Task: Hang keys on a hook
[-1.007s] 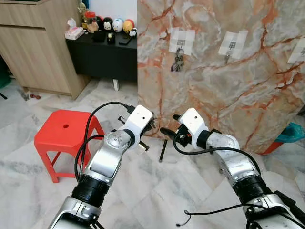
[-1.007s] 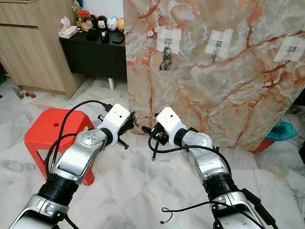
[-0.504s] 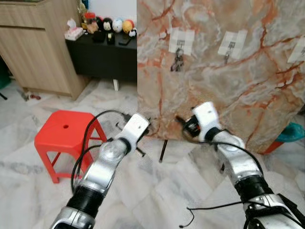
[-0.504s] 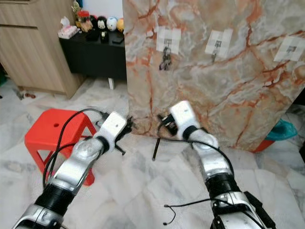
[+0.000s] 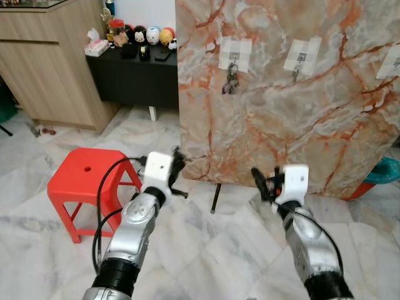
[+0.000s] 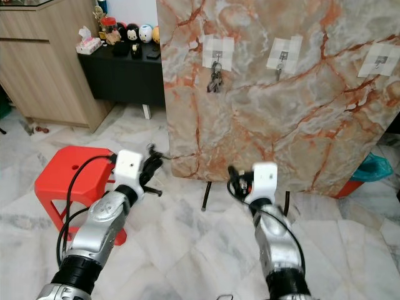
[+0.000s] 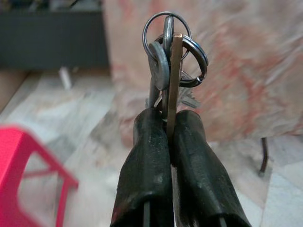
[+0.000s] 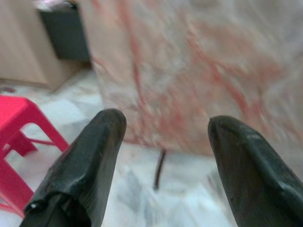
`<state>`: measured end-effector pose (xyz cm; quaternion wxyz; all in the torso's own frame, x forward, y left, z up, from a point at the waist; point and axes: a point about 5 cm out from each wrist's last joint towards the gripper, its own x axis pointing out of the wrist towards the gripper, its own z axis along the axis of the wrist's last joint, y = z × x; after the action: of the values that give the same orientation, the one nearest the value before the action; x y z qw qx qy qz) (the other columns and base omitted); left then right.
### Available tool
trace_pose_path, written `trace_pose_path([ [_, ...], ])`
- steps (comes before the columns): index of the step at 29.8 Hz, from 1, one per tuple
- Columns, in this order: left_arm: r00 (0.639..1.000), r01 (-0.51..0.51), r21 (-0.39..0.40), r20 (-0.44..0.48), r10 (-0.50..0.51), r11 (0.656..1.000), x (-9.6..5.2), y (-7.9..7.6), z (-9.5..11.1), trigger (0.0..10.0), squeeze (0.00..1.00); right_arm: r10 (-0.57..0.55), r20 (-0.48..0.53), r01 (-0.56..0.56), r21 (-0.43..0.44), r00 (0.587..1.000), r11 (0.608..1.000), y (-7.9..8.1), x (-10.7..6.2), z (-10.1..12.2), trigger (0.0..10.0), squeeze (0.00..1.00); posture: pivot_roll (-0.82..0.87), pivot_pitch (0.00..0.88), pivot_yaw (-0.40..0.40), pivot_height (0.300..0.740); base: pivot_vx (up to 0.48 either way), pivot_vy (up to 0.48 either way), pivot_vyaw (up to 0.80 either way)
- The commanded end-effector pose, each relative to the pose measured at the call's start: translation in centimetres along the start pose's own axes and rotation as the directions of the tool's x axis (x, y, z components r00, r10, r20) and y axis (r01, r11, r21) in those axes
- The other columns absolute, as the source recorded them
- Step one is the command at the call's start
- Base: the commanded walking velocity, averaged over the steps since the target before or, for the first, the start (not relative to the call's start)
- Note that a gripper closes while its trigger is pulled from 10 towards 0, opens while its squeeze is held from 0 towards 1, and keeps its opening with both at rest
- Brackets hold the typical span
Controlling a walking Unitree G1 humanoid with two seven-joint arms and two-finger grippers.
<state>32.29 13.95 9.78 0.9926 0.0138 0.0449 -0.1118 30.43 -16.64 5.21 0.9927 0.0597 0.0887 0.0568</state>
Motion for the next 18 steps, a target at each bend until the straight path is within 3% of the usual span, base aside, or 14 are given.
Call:
trace_pose_path([
  [1, 0.999, -0.046, -0.051, 0.012, 0.047, 0.998, -0.4, 0.8, -0.4, 10.0, 0.0, -0.063, 0.045, 0.061, 0.035, 0.997, 0.998, -0.7, -0.1, 0.5, 10.0, 0.0, -0.02, 0.0, -0.025, 0.74, 0.0, 0.0, 0.0],
  [4, 0.995, -0.075, -0.121, 0.061, 0.083, 0.99, -1.0, 1.4, 0.0, 10.0, 0.0, -0.079, 0.115, 0.073, 0.058, 0.99, 0.996, -0.4, -0.2, 1.7, 10.0, 0.0, -0.03, 0.0, -0.023, 0.74, 0.0, 0.0, 0.0],
  [12, 0.991, -0.08, -0.159, 0.089, 0.095, 0.984, -1.8, 1.1, -0.8, 10.0, 0.0, -0.104, 0.232, 0.09, 0.07, 0.967, 0.994, 0.1, -0.5, 3.5, 10.0, 0.0, -0.03, 0.0, -0.022, 0.74, 0.0, 0.0, 0.0],
  [13, 0.992, -0.074, -0.128, 0.088, 0.086, 0.989, -2.2, 1.2, -1.1, 10.0, 0.0, -0.136, 0.21, 0.128, 0.051, 0.968, 0.99, -0.8, -1.0, 2.5, 10.0, 0.0, -0.04, 0.0, -0.019, 0.74, 0.0, 0.0, 0.0],
  [15, 0.993, -0.074, -0.118, 0.085, 0.084, 0.99, -2.3, 1.3, -1.3, 10.0, 0.0, -0.152, 0.197, 0.146, 0.045, 0.969, 0.988, -1.3, -1.2, 2.0, 10.0, 0.0, -0.04, 0.0, -0.018, 0.74, 0.0, 0.0, 0.0],
  [16, 0.994, -0.082, -0.097, 0.063, 0.088, 0.992, -2.8, 1.7, -2.3, 10.0, 0.0, -0.19, 0.139, 0.191, 0.008, 0.972, 0.982, -2.3, -1.8, 0.4, 10.0, 0.0, -0.04, 0.0, -0.016, 0.74, 0.0, 0.0, 0.0],
  [18, 0.995, -0.085, -0.086, 0.053, 0.09, 0.993, -3.1, 1.9, -2.7, 10.0, 0.0, -0.203, 0.12, 0.204, 0.005, 0.972, 0.979, -2.6, -2.1, -0.3, 10.0, 0.0, -0.04, 0.0, -0.016, 0.74, 0.0, 0.0, 0.0],
])
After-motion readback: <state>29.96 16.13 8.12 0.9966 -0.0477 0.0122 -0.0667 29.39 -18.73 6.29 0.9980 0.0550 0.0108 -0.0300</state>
